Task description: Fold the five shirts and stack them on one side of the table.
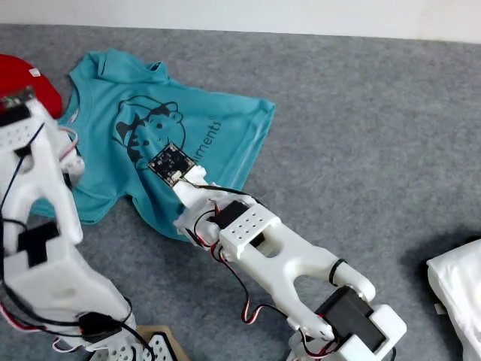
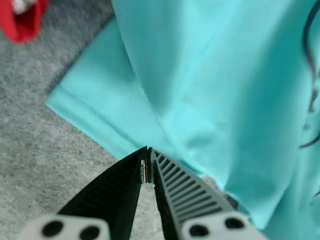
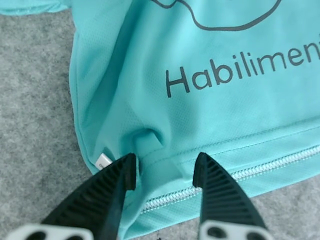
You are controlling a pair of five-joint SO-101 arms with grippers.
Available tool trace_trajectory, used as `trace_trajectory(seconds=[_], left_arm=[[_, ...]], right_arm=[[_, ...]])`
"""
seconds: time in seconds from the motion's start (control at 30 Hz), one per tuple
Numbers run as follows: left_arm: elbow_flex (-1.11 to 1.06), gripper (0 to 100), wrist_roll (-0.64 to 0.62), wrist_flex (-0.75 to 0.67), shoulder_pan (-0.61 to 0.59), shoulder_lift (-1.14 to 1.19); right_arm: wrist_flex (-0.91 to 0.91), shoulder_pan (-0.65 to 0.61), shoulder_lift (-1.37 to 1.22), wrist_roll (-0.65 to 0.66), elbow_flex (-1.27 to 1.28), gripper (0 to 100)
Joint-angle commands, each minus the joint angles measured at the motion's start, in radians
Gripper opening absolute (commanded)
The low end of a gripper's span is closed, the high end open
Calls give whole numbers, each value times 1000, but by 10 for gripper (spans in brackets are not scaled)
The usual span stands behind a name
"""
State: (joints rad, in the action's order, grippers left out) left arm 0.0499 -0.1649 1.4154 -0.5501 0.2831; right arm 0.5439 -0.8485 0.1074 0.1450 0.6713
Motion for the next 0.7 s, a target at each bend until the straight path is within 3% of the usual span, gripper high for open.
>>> trace_trajectory(seconds=[0.0,0.27,0.5,0.67], left_arm=[[-219,6,21,-204,-88,-211],[-435,16,21,-477,-294,-297],[-515,166,17,-591,-314,-297],[-550,175,15,-649,-305,-297]], right_arm=[[8,7,7,-12,-50,195],[8,7,7,-12,-48,195],[8,7,7,-15,-48,195],[8,7,7,-15,-48,195]])
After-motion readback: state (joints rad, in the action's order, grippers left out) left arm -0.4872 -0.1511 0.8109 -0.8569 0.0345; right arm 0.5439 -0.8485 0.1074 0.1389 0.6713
